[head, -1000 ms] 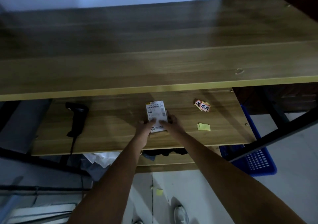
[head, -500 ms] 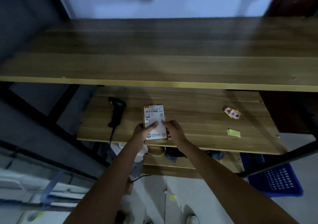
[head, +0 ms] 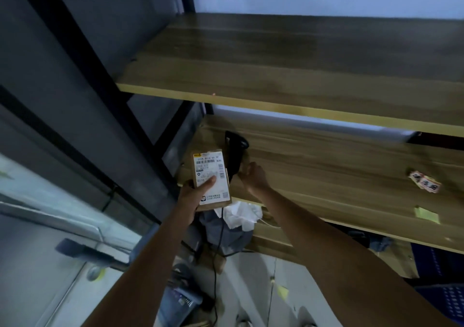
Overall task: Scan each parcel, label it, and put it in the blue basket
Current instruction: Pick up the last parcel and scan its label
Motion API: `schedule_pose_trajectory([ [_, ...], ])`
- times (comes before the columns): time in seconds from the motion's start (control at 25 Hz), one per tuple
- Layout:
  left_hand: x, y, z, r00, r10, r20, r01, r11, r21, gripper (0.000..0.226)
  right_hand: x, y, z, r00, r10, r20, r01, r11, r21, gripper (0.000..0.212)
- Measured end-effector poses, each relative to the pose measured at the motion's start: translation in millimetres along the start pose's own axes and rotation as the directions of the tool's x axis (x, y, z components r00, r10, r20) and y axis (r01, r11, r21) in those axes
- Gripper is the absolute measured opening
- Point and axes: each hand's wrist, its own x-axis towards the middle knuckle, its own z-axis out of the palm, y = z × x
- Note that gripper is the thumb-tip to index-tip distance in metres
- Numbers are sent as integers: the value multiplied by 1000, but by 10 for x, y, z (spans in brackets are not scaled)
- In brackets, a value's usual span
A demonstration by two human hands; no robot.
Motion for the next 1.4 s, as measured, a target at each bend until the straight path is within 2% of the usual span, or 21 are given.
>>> schedule_pose_trajectory([
  [0.08,64,6,-133,1000,15,-10,-15,1000,-27,23,229,-73,115,999,33,-33,-32,999,24,45],
  [0.2,127,-42,-243,1000,11,-25,-12,999,-32,31,494,-187,269,989,146,-38,-140,982,128,52],
  [0.32,159,-126,-293,1000,-21,-23,20,1000,-20,28,671,-197,453,976,213,-54,-210,976,48,79],
  [0.36,168,-137,-313,999,-28,-20,28,999,-24,26,727,-191,518,972,219,-82,-219,976,9,80],
  [0.44,212,-150,-346,999,-37,-6,36,999,-32,27,817,-200,578,966,237,-103,-239,971,-10,68],
  [0.56,276,-178,-345,999,-47,-2,47,998,-43,27,786,-209,483,971,240,-23,-236,967,99,36],
  [0.64,301,-193,-305,998,-66,2,66,997,-48,28,677,-163,388,958,285,37,-285,922,261,25],
  [0.72,316,-203,-236,997,-65,37,67,997,-42,38,494,-83,260,950,303,80,-300,808,508,17],
  [0.8,305,-207,-131,996,-61,65,64,997,-35,48,262,33,47,953,296,65,-262,696,668,15],
  [0.96,241,-256,195,982,-53,182,60,998,-33,47,-415,215,-474,973,232,-16,-137,627,767,31],
  [1.08,157,-362,614,959,-60,278,54,998,32,58,-1026,329,-781,967,231,-110,-69,650,757,29],
  [1.24,-6,-476,1219,916,-54,398,34,998,57,42,-1760,380,-992,976,127,-175,39,692,721,14],
  [1.4,-117,-489,1529,902,-18,431,-4,999,50,60,-2055,365,-1010,976,96,-197,68,723,688,12],
])
